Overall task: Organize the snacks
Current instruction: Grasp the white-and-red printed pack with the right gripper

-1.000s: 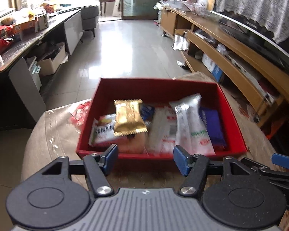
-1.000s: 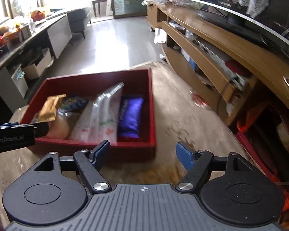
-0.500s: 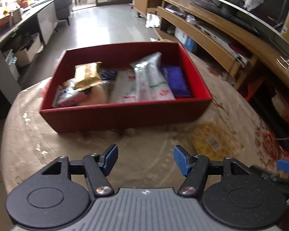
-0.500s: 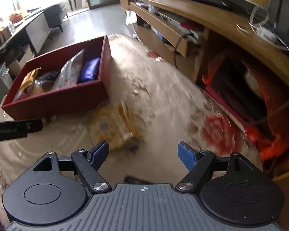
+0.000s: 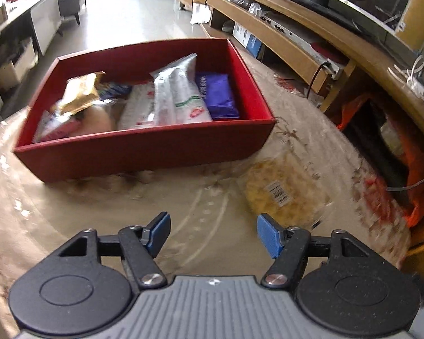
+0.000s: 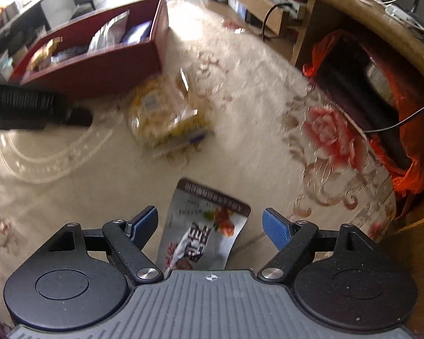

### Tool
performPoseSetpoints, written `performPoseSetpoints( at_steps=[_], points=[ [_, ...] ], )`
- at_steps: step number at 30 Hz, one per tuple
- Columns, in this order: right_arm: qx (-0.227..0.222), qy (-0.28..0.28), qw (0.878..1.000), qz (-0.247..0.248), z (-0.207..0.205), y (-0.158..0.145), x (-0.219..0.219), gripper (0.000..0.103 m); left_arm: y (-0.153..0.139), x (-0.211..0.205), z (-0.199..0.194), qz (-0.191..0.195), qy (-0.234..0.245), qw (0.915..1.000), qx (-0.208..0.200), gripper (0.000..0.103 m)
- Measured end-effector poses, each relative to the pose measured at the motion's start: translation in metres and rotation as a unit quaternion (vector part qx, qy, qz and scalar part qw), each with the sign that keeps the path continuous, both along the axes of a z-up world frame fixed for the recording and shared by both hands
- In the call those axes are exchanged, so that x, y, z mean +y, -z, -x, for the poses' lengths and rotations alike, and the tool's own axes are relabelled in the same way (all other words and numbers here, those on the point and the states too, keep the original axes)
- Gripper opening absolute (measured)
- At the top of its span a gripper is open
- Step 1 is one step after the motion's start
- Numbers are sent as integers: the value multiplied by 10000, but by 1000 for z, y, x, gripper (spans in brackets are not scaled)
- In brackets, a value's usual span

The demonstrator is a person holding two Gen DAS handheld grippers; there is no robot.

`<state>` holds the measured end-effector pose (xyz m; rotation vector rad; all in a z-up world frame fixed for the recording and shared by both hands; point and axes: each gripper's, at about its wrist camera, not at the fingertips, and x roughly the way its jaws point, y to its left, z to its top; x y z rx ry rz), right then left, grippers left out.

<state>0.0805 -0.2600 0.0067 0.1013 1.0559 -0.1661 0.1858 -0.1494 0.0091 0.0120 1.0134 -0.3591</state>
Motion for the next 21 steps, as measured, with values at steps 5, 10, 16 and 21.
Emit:
performPoseSetpoints(
  at_steps=[5,10,16,21],
  points=[
    [117,-28,9999,-48,-5,8,0,86,13,-26,-18,340,-281,9980,443,66],
    [223,-70,9996,-158,-8,14,-4,85,30,-57,-37,578,-602,9926,885,66],
    [250,-97,9994,-211,-9,17,-8,84,35,-81,-50,313,-838,9937,674,84],
    [245,-100,9994,-215,-8,16,-10,81,42,-82,-53,375,-968,9920,722,87]
  ],
)
